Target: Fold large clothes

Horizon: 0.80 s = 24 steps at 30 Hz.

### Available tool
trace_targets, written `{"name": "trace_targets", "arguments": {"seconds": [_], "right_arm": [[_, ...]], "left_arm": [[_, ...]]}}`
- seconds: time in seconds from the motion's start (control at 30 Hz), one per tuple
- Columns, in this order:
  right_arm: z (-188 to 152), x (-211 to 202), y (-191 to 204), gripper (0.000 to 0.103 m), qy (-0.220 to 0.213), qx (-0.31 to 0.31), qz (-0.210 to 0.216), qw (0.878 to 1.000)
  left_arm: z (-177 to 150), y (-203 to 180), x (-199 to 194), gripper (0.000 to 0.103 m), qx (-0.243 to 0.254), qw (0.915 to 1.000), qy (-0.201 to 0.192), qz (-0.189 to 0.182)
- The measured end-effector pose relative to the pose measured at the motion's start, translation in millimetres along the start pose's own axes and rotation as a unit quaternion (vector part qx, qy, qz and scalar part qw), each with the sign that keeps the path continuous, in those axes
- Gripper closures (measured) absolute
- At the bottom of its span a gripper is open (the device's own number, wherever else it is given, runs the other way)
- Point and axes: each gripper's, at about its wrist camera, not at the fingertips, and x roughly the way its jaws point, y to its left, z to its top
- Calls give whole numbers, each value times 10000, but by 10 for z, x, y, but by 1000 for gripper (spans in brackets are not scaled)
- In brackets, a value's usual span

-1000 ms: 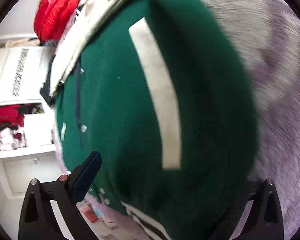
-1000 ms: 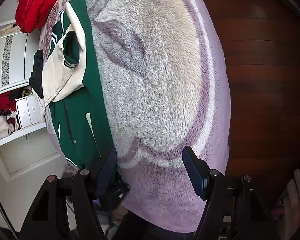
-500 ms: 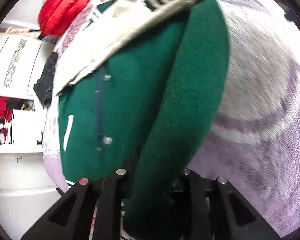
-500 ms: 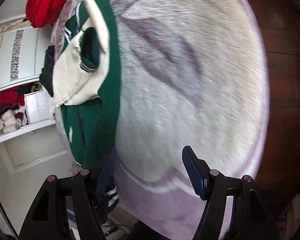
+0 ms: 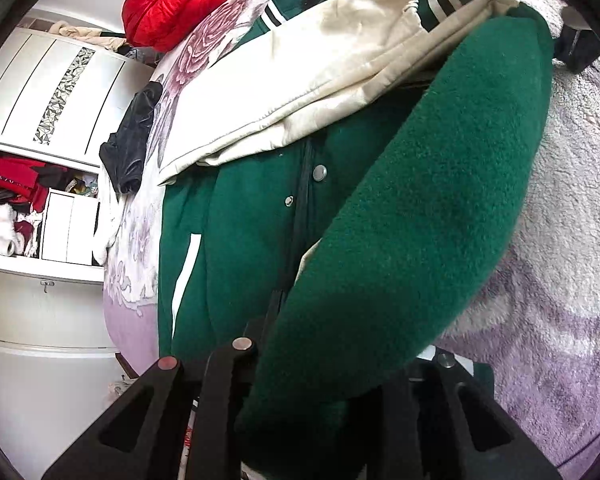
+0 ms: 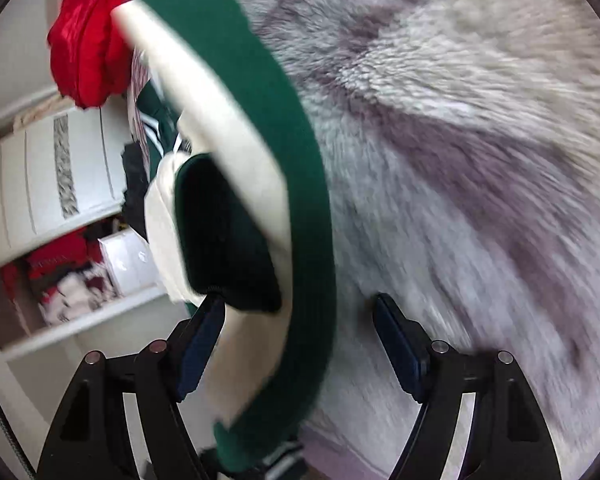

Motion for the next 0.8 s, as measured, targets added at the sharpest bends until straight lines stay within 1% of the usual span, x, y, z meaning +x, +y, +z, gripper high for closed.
{"name": "trace_targets", "arguments": {"seconds": [0.1, 0.17, 0.2, 0.23, 0.27, 0.3, 0.33, 0.47, 0.5, 0.57, 0.7, 0.8], "right_arm": [[103, 126, -69, 24, -7, 272, 319, 9991], [123, 160, -56, 24, -100, 307, 498, 9982], [125, 182, -34, 28, -129, 265, 536, 9981], [124, 219, 0, 36, -132, 201, 571, 9981], [123, 268, 37, 61, -97, 146, 638, 9978], [119, 317, 68, 62, -85, 110, 523, 9985], [115, 338, 105, 63, -177, 64, 404, 9990], [46, 300, 316, 74, -329, -182, 261, 9990], [7, 260, 422, 78, -374, -362, 212, 9984], [-85, 191, 647, 81, -459, -654, 157, 9967], [-262, 135, 1213, 83, -665, -1005, 55, 9927], [-411, 139, 1697, 84, -750, -1247, 21, 9893]], "left_arm": [[9, 12, 26, 84, 52, 10000, -6, -10], [11, 22, 47, 84, 79, 10000, -11, -11], [9, 16, 54, 84, 90, 10000, -4, -22], [9, 15, 60, 84, 107, 9999, 0, -34], [14, 14, 59, 84, 124, 9999, 4, -39], [16, 21, 63, 84, 139, 9999, 10, -45], [16, 37, 62, 84, 153, 9999, 12, -69], [-14, 137, -19, 85, 126, 9997, -43, -217], [-28, 173, -46, 85, 125, 9996, -78, -250], [-74, 253, -117, 86, 132, 9993, -176, -303], [-210, 502, -272, 87, 85, 9980, -408, -466], [-286, 786, -323, 87, -114, 9964, -513, -669]]}}
